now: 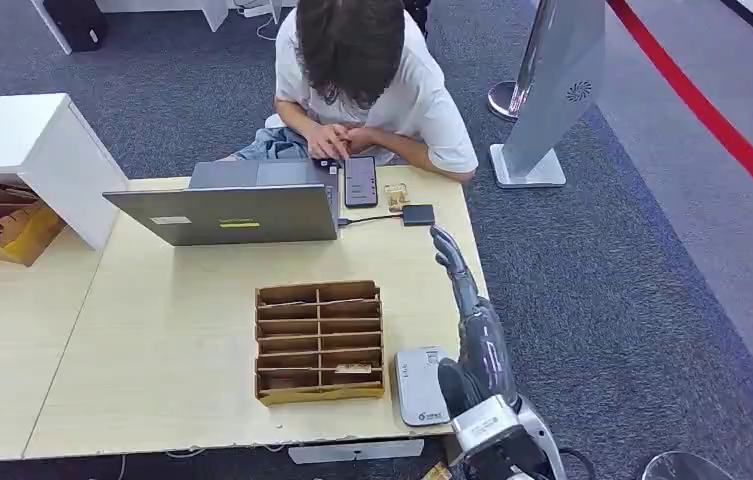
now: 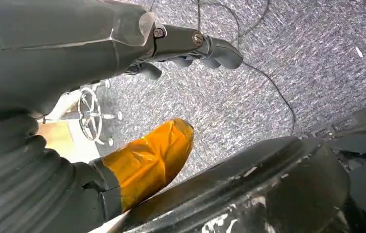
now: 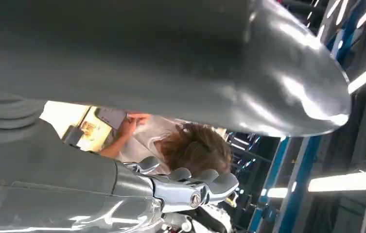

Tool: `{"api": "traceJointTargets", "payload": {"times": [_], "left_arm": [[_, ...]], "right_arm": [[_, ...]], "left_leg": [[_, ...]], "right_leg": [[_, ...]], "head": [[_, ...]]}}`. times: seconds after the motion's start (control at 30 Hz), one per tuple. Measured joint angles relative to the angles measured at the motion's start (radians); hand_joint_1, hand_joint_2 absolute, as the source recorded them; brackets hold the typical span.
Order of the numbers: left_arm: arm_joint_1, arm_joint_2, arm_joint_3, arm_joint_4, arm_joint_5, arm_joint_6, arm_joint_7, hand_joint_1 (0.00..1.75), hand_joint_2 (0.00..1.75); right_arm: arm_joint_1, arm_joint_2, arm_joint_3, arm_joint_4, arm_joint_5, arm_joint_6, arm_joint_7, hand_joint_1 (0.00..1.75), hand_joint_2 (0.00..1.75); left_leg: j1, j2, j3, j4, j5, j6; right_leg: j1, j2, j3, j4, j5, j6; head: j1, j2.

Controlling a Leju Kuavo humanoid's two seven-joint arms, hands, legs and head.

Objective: Pass the card to the sensor for recognition and then transmit it.

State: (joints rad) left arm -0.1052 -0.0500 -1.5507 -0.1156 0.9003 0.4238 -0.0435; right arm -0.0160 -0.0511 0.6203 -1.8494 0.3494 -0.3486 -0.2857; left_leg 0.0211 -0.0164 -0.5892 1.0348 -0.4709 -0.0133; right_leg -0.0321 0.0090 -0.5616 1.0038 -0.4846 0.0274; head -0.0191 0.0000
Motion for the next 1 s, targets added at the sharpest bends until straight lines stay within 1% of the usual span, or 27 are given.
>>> {"api": "traceJointTargets", "payload": {"times": [0.13, 0.27, 0.43, 0.7, 0.73, 0.9, 1.0], "left_arm": [[0.000, 0.000, 0.000, 0.000, 0.001, 0.000, -0.001, 0.00, 1.75], [0.002, 0.000, 0.000, 0.000, 0.007, 0.000, -0.005, 0.00, 1.75], [0.002, 0.000, 0.000, 0.000, 0.008, 0.000, -0.005, 0.00, 1.75], [0.003, 0.000, 0.000, 0.000, 0.008, 0.000, -0.005, 0.00, 1.75], [0.003, 0.000, 0.000, 0.000, 0.008, 0.001, -0.005, 0.00, 1.75], [0.004, 0.000, 0.000, 0.000, 0.011, 0.002, -0.009, 0.00, 1.75], [0.004, 0.000, 0.000, 0.000, 0.012, 0.002, -0.009, 0.00, 1.75]], "right_arm": [[0.011, -0.008, -0.001, -0.009, -0.022, 0.023, -0.006, 0.00, 0.00], [0.037, -0.021, -0.003, -0.021, -0.048, 0.056, -0.036, 0.00, 0.00], [0.052, -0.035, -0.003, -0.028, -0.051, 0.059, -0.042, 0.00, 0.00], [0.058, -0.045, -0.003, -0.032, -0.051, 0.059, -0.045, 0.00, 0.00], [0.058, -0.045, -0.003, -0.032, -0.050, 0.060, -0.046, 0.00, 1.75], [0.058, -0.051, -0.003, -0.032, 0.000, 0.073, -0.045, 0.00, 1.75], [0.057, -0.054, 0.002, -0.028, 0.060, 0.069, -0.037, 0.00, 1.75]], "left_leg": [[0.000, 0.000, 0.000, 0.000, 0.000, 0.000], [0.000, 0.000, 0.000, 0.000, 0.000, 0.000], [0.000, 0.000, 0.000, 0.000, 0.000, 0.000], [0.000, 0.000, 0.000, 0.000, 0.000, 0.000], [0.000, 0.000, 0.000, 0.000, 0.000, 0.000], [0.000, 0.000, 0.000, 0.000, 0.000, 0.000], [0.000, 0.000, 0.000, 0.000, 0.000, 0.000]], "right_leg": [[0.000, 0.000, 0.000, 0.000, 0.000, 0.000], [0.000, 0.000, 0.000, 0.000, 0.000, 0.000], [0.000, 0.000, 0.000, 0.000, 0.000, 0.000], [0.000, 0.000, 0.000, 0.000, 0.000, 0.000], [0.000, 0.000, 0.000, 0.000, 0.000, 0.000], [0.000, 0.000, 0.000, 0.000, 0.000, 0.000], [0.000, 0.000, 0.000, 0.000, 0.000, 0.000]], "head": [[0.000, 0.000], [0.000, 0.000], [0.000, 0.000], [0.000, 0.000], [0.000, 0.000], [0.000, 0.000], [0.000, 0.000]]}}
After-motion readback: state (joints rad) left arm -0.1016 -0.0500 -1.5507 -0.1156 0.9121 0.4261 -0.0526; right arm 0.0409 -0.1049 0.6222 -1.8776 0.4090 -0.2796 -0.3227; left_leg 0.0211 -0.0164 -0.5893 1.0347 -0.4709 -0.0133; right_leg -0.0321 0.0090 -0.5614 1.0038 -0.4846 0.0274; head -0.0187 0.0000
